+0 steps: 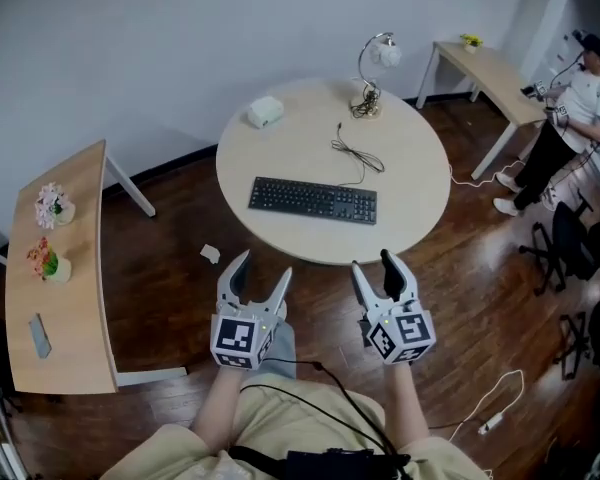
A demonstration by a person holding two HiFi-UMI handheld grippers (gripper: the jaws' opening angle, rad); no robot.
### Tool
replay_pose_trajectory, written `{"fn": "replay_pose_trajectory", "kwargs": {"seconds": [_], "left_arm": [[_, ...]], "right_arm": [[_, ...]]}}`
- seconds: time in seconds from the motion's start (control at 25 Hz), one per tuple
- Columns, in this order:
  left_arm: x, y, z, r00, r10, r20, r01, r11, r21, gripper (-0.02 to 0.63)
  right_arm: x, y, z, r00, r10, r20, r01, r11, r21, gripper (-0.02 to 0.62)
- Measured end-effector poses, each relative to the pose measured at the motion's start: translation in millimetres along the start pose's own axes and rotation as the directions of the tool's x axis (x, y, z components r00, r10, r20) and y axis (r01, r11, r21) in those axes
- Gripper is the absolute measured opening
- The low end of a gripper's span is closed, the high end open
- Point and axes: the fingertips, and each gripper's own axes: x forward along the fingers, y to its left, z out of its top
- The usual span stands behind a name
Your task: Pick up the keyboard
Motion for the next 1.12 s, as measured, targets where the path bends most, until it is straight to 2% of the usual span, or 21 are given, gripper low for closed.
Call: {"fn": "replay_pose_trajectory", "kwargs": {"seconds": [0.12,0.24,0.4,0.64,0.72,0.8,0.88,1.0,1.12], "left_arm": [[56.5,28.3,9.3,0.999,-0.054,0.004,0.054,0.998,-0.025,0.29],[98.5,62.4,27.4,0.997,-0.076,0.015,0.077,0.995,-0.061,0.29],[145.4,110.7,25.4,0.995,-0.104,0.004,0.104,0.993,-0.048,0.29],[190.7,170.3,-4.4,0.994,-0.097,-0.056,0.09,0.988,-0.122,0.29],[208.5,178.2,-20.4,0.989,-0.113,-0.093,0.101,0.988,-0.119,0.29],[224.5,178.3,-40.4,0.984,-0.121,-0.133,0.1,0.984,-0.15,0.29],[240.6,174.9,-60.4,0.974,-0.138,-0.178,0.094,0.968,-0.233,0.29],[263.5,176.3,-92.3,0.953,-0.157,-0.259,0.049,0.924,-0.38,0.29],[273.9,182.7,-138.4,0.909,-0.168,-0.383,-0.031,0.886,-0.463,0.29]], "right_arm": [[64.2,-14.8,1.4,1.0,-0.004,-0.022,0.004,1.0,0.007,0.272],[125.3,-13.4,9.4,0.999,0.012,-0.039,-0.012,1.0,0.006,0.272],[200.3,-8.2,7.7,0.997,0.034,-0.075,-0.034,0.999,0.003,0.272],[275.4,-0.3,-12.2,0.988,0.065,-0.138,-0.065,0.998,0.007,0.272],[285.8,-6.2,-18.5,0.985,0.059,-0.161,-0.059,0.998,0.003,0.272],[287.8,-21.9,-30.4,0.981,0.043,-0.189,-0.041,0.999,0.012,0.272],[287.6,-46.2,-45.5,0.974,0.018,-0.225,-0.011,0.999,0.032,0.272],[285.0,-90.7,-75.2,0.957,-0.014,-0.289,0.03,0.998,0.052,0.272],[267.4,-139.4,-117.2,0.917,-0.033,-0.397,0.072,0.994,0.084,0.272]]}}
